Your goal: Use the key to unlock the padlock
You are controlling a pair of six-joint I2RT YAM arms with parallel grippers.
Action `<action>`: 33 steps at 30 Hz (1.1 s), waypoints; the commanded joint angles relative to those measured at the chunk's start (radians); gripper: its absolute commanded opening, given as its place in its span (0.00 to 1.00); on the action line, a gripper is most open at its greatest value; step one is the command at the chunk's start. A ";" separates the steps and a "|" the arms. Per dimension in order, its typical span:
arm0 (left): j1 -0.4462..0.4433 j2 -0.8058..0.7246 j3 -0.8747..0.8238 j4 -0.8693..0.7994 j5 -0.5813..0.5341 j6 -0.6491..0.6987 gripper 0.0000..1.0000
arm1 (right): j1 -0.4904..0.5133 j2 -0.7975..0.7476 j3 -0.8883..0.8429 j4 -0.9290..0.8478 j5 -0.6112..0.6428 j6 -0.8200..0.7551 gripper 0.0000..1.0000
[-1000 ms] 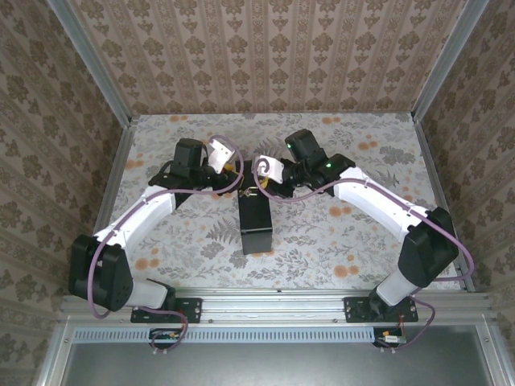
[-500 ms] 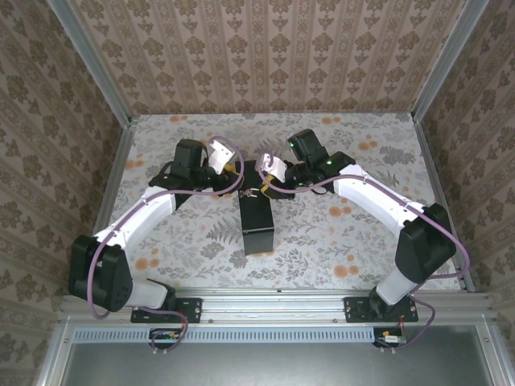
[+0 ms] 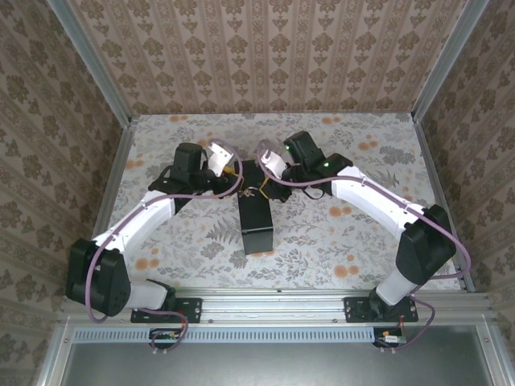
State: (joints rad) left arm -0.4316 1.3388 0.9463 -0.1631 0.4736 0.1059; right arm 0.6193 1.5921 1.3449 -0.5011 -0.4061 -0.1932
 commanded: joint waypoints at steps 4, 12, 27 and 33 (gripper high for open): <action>-0.016 0.005 -0.039 -0.087 0.043 -0.065 0.46 | 0.089 -0.112 -0.165 0.203 0.330 0.524 0.00; -0.017 0.025 -0.028 -0.079 0.081 -0.081 0.44 | 0.131 -0.089 -0.128 0.271 0.495 0.796 0.00; -0.050 0.052 -0.050 -0.015 0.161 -0.122 0.42 | 0.143 0.002 -0.104 0.438 0.538 1.162 0.00; -0.051 0.061 -0.064 0.040 0.230 -0.154 0.41 | 0.147 0.066 -0.130 0.493 0.673 1.243 0.00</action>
State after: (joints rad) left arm -0.4305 1.3811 0.9279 -0.0265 0.4732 -0.0208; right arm 0.7830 1.5845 1.2278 -0.1867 0.1123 0.9428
